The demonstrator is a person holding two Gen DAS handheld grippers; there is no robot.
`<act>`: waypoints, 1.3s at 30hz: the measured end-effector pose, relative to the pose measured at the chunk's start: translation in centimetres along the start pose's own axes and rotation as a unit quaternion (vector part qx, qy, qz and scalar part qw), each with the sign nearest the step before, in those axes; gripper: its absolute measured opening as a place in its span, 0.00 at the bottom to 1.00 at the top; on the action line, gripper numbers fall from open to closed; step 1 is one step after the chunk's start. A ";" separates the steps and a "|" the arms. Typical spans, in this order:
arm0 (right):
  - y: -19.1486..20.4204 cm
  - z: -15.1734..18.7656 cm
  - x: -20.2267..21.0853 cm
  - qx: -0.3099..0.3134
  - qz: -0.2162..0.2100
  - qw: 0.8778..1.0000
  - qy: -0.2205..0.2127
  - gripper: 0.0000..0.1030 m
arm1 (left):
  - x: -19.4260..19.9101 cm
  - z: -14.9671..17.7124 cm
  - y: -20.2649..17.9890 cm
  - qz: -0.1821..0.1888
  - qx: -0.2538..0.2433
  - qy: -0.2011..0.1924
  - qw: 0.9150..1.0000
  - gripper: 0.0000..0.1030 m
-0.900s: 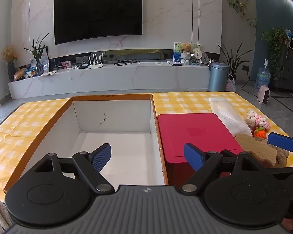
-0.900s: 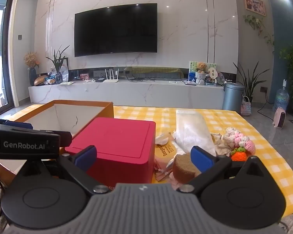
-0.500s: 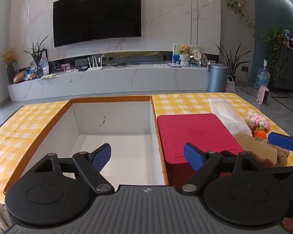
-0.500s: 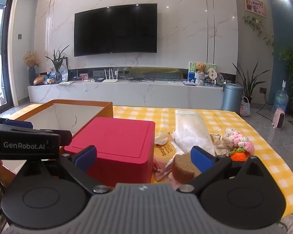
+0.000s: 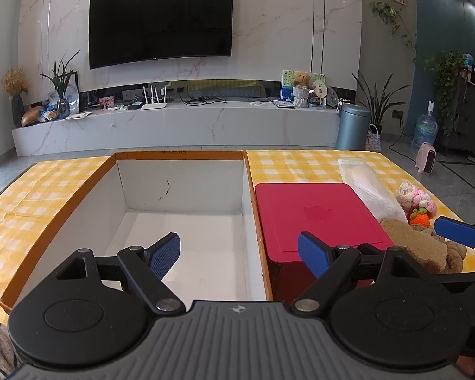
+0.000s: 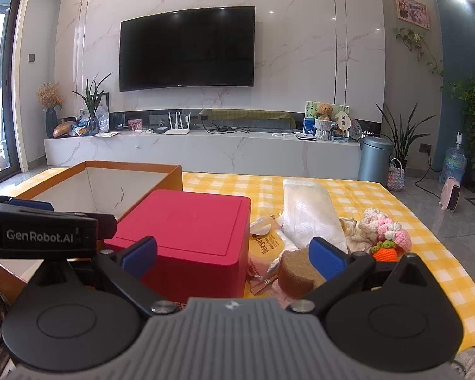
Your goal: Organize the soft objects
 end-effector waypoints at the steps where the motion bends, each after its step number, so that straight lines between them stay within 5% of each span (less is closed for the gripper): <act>1: 0.0 0.0 0.0 0.000 0.000 1.000 0.000 0.97 | 0.0 0.0 0.0 0.000 -0.001 0.001 1.000 0.96; 39: 0.2 0.9 -0.6 0.016 0.007 1.000 0.021 0.97 | -0.6 0.7 -0.1 -0.014 -0.016 0.018 1.000 0.96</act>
Point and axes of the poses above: each gripper's, at about its wrist camera, not at the fingertips, and x roughly against the way its jaws point, y to its left, z to its underside, the point moved 10 cm from there along -x, roughly the way its jaws point, and after that the axes turned 5 degrees about -x, right-handed, at the moved point
